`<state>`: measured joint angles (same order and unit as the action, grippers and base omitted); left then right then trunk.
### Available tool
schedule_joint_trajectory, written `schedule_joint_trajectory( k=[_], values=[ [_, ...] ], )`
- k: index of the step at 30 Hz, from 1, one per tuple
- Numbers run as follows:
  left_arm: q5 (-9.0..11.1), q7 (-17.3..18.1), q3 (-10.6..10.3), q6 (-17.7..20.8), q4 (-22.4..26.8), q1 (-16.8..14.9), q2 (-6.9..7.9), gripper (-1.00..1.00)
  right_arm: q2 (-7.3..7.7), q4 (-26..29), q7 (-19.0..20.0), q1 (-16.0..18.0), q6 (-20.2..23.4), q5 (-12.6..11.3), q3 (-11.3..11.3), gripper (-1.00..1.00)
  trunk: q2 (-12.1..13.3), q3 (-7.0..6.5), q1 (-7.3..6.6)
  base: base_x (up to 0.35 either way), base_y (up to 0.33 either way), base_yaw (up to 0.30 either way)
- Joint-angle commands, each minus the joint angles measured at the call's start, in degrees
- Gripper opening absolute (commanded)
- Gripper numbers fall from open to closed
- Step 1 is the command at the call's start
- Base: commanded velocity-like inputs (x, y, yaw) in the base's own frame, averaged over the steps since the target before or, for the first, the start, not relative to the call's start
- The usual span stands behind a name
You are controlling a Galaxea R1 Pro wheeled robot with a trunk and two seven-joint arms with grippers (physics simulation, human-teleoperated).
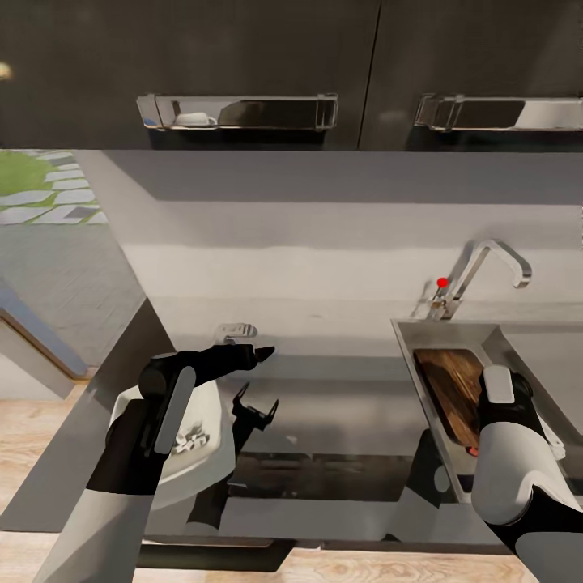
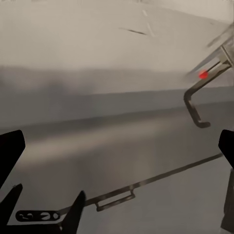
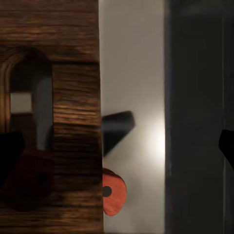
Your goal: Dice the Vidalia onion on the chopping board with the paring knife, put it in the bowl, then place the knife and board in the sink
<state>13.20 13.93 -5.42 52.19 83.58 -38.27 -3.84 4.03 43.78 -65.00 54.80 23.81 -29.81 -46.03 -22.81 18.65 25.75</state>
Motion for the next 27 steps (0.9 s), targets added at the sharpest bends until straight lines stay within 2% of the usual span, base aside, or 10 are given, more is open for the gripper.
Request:
schedule_joint_trajectory(
  k=[1, 27],
  values=[
    [-0.1, 0.2, 0.1, 0.3, 0.0, -0.1, -0.03, 1.0, 0.01, 0.1, -0.3, 0.0, 0.5, -0.2, 0.0, 1.0, -0.1, 0.01, 0.04, 0.0, 0.0, 0.0],
    [-0.1, 0.2, 0.1, 0.3, 0.0, -0.1, -0.03, 1.0, 0.01, 0.1, -0.3, 0.0, 0.8, -0.2, 0.0, 1.0, -0.1, -2.36, 0.04, 0.0, 0.0, 0.0]
  ],
)
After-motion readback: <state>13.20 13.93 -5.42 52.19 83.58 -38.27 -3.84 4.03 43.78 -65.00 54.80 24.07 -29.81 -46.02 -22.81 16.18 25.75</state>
